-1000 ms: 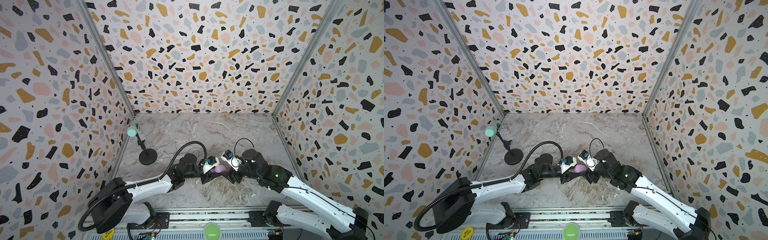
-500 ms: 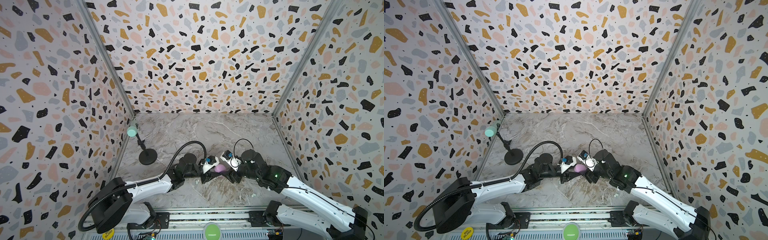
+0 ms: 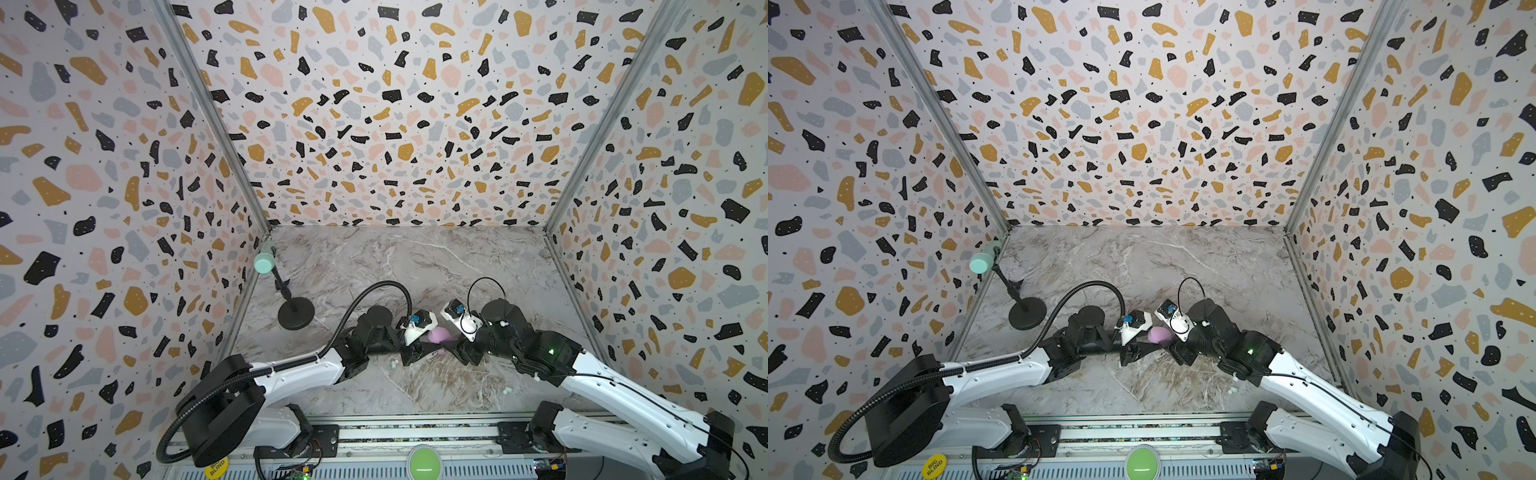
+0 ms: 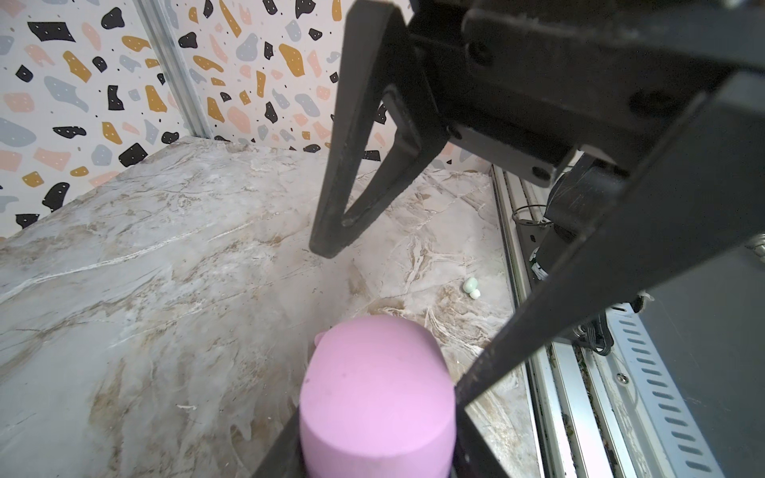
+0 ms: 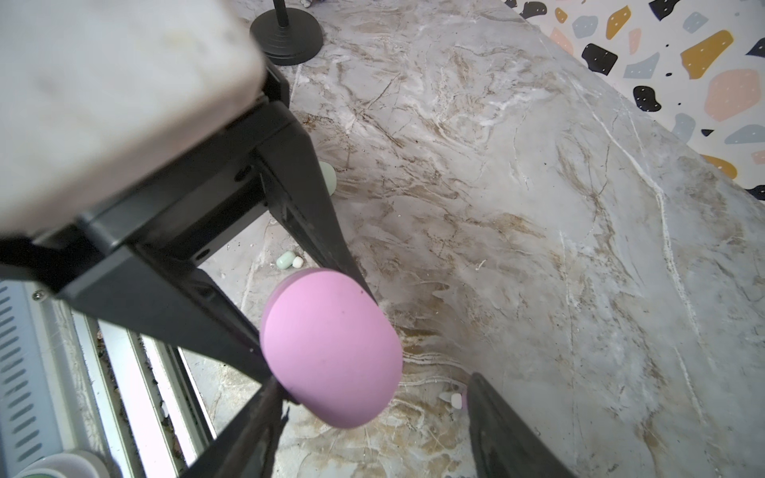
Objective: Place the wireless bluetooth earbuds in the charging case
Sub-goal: 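Grasp the pink case with the left gripper beside the right gripper, then pull the case lid open with the right gripper while the left holds the base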
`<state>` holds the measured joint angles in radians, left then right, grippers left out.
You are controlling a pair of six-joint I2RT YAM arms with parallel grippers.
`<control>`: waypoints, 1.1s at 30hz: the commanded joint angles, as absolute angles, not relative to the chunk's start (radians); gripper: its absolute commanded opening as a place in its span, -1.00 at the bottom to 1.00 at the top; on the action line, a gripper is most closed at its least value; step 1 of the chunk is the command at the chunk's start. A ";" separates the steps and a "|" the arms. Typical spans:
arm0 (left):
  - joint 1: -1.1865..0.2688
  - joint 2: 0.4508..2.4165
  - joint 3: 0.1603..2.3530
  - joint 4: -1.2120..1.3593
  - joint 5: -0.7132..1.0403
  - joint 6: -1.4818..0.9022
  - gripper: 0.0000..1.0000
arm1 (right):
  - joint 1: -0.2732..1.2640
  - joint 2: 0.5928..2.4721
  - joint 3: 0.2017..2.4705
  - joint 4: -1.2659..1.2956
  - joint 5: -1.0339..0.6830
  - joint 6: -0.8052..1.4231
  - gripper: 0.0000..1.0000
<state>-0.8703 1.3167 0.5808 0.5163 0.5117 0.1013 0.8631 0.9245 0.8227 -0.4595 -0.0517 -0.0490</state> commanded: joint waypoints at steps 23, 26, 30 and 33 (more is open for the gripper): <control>-0.885 1.299 0.563 0.662 0.614 0.051 -0.83 | 0.831 0.920 0.924 -0.452 0.053 -0.011 0.44; -0.884 1.305 0.550 0.700 0.596 0.032 -0.84 | 0.831 0.918 0.940 -0.477 0.042 -0.001 0.52; -0.883 1.305 0.517 0.765 0.563 0.005 -0.85 | 0.831 0.915 0.961 -0.520 0.011 0.019 0.64; -0.878 1.305 0.496 0.802 0.538 -0.011 -0.86 | 0.830 0.911 0.978 -0.543 -0.007 0.044 0.69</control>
